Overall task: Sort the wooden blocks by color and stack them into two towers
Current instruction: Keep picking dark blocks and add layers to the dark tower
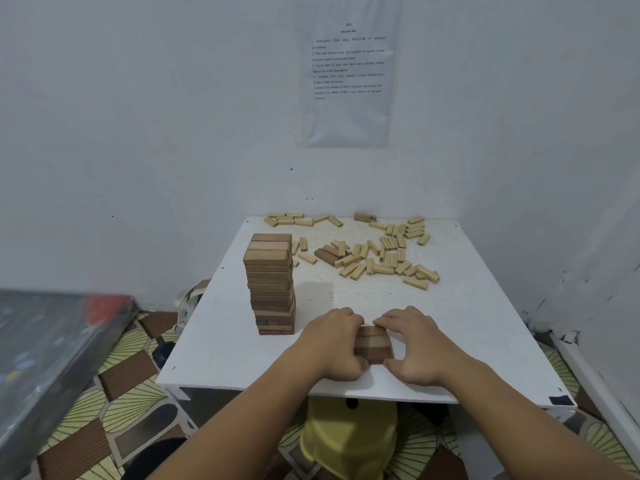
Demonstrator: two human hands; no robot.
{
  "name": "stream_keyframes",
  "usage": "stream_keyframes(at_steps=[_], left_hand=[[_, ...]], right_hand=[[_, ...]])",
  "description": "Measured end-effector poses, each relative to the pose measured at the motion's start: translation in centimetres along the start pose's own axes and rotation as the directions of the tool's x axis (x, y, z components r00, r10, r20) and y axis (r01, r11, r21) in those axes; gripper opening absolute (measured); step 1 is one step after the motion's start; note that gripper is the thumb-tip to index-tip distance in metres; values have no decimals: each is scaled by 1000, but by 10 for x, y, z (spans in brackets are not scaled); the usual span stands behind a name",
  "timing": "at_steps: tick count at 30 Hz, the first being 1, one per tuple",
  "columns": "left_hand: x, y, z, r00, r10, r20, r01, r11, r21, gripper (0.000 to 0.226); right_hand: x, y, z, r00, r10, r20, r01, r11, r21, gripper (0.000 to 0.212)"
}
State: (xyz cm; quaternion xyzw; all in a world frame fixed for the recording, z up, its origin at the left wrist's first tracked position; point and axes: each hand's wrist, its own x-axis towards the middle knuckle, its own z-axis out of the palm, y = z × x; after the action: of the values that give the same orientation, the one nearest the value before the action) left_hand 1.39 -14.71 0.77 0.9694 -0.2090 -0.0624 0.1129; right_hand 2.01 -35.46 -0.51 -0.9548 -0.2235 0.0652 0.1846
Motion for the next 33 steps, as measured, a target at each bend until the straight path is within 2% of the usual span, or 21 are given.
stream_keyframes(at_steps=[3,6,10,13,16,21,33], left_hand=[[-22,7,-14,997,47,-65,-50,997,-50,63],[-56,13,-41,972,96,-213,-129,981,-146,66],[-89,9,-94,911,132,-391,-198,971,-134,66],[-91,-8,-143,887,124,-445,-179,981,-82,62],[-84,-31,-187,894,103,-437,-156,984,-88,58],[-66,-77,-226,939,44,-340,-86,990,-109,60],[-44,-134,-201,962,-29,-271,1,994,-106,58]], right_hand=[[-18,-6,-24,997,-45,-56,51,992,116,69],[-36,-25,-61,985,-122,-122,144,972,188,62],[-44,-74,-112,946,-226,-232,279,932,231,51],[-26,-105,-139,908,-276,-315,362,895,260,48],[8,-126,-151,886,-281,-370,400,866,300,44],[60,-149,-145,903,-212,-374,356,856,375,38],[116,-155,-99,946,-156,-284,268,869,416,37]])
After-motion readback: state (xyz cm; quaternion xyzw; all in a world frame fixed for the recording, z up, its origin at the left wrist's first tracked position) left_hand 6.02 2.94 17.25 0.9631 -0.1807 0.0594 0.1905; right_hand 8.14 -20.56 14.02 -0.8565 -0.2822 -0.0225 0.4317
